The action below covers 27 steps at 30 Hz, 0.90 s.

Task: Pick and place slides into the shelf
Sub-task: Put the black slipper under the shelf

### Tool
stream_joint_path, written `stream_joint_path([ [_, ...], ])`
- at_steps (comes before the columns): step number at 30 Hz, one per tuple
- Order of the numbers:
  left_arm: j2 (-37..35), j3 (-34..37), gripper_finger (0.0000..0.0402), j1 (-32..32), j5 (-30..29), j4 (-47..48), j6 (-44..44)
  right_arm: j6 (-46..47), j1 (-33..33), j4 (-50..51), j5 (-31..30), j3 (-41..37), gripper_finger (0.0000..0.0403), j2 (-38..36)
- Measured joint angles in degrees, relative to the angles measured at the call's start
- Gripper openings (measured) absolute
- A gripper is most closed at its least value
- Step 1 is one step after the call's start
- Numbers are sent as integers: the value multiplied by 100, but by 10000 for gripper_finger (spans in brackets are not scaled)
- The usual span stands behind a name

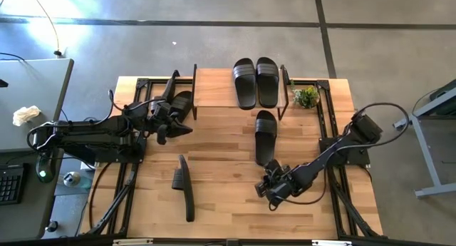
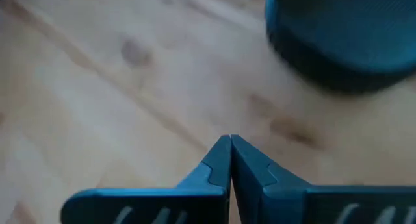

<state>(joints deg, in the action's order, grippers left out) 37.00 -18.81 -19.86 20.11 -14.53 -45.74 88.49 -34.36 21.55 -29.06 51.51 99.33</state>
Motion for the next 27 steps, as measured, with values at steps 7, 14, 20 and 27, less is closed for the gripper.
stream_joint_path([
  [7,-1,0,1,0,-14,22,-2,-94,512,137,-141,0,0,0],
  [14,0,0,1,0,-16,25,-2,-102,888,593,-349,0,0,2],
  [20,-1,0,1,0,-19,25,0,-199,1158,701,-470,0,0,2],
  [27,0,0,1,0,-23,25,0,-188,1599,914,-542,0,0,2],
])
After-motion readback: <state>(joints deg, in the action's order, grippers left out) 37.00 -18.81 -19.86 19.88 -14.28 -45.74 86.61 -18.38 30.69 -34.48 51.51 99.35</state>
